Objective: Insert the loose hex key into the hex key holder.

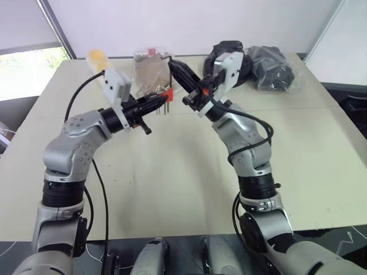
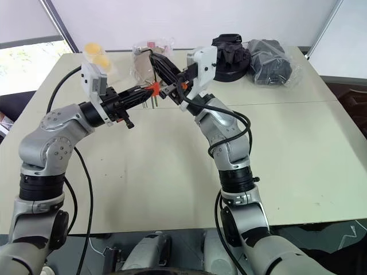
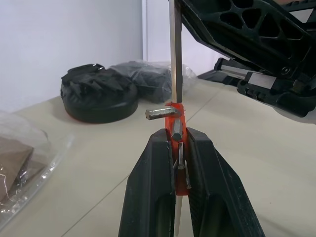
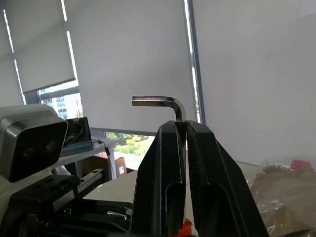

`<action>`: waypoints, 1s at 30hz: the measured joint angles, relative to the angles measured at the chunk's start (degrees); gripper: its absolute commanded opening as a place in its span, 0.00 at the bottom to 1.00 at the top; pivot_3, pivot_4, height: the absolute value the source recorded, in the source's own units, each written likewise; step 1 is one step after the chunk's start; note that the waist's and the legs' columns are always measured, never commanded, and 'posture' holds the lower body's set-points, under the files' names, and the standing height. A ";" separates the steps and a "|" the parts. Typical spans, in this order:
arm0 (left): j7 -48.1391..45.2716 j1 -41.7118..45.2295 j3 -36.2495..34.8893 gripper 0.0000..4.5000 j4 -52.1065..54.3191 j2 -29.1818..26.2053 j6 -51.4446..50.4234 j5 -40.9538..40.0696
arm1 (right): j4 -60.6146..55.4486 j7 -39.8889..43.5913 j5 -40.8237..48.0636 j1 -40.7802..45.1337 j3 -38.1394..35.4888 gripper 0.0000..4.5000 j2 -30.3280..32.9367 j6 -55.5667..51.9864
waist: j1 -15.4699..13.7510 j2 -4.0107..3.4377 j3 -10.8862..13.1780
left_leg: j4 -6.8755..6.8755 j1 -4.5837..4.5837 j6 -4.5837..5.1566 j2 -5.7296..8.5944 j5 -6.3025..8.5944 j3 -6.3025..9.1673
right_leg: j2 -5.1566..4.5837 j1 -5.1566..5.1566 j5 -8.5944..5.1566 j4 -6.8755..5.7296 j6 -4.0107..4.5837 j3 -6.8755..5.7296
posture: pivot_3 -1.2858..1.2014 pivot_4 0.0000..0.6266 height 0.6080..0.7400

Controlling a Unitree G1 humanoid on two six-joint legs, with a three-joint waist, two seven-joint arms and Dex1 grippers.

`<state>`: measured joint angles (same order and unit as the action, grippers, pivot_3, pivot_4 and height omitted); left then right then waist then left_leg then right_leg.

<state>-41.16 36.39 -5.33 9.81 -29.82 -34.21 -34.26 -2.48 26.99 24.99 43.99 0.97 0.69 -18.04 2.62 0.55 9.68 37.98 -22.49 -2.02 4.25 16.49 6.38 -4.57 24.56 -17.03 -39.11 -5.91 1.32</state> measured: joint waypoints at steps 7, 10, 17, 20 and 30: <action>0.07 0.00 0.00 0.00 0.12 0.01 -0.05 -0.02 | 0.40 0.03 -0.21 -0.30 0.38 0.01 -0.06 0.55 | 0.00 0.00 0.00 | 0.00 0.00 0.00 0.00 0.00 0.00 | 0.00 0.00 0.00 0.00 0.00 0.00 | 0.52 0.24 1.00; 0.08 -0.01 0.00 0.00 0.57 0.00 -0.11 -0.04 | 0.46 0.04 -0.27 -0.37 0.50 0.01 -0.06 0.97 | -0.01 0.00 0.00 | 0.00 0.00 0.00 0.00 0.00 0.00 | 0.00 0.00 0.00 0.00 0.00 0.00 | 0.52 0.24 1.00; 0.08 -0.01 0.00 0.00 0.62 0.01 -0.16 -0.04 | 0.48 0.03 -0.32 -0.61 0.68 0.17 0.07 1.01 | -0.01 0.00 0.00 | 0.00 0.00 0.00 0.00 0.00 0.00 | 0.00 0.00 0.00 0.00 0.00 0.00 | 0.52 0.24 1.00; 0.08 -0.01 0.00 0.00 0.62 0.01 -0.16 -0.04 | 0.40 0.39 -0.32 -1.63 0.98 0.47 0.57 0.69 | -0.02 0.00 0.00 | 0.00 0.00 0.00 0.00 0.00 0.00 | 0.00 0.00 0.00 0.00 0.00 0.00 | 0.52 0.24 1.00; 0.17 -0.39 -0.01 0.00 0.81 0.65 -0.24 -0.09 | -12.69 10.22 3.48 -22.65 -0.15 0.59 19.43 -8.24 | -1.48 0.03 0.01 | 0.02 -0.01 0.04 0.09 0.03 -0.02 | -0.06 -0.12 0.00 0.19 -0.01 0.01 | 0.52 0.24 1.00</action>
<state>-40.98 36.00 -5.35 10.61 -29.16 -34.45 -34.35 -15.17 37.21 28.47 21.34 0.82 20.12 -26.28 1.14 0.58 9.69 38.00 -22.50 -1.98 4.34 16.52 6.36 -4.63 24.44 -17.03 -38.92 -5.92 1.32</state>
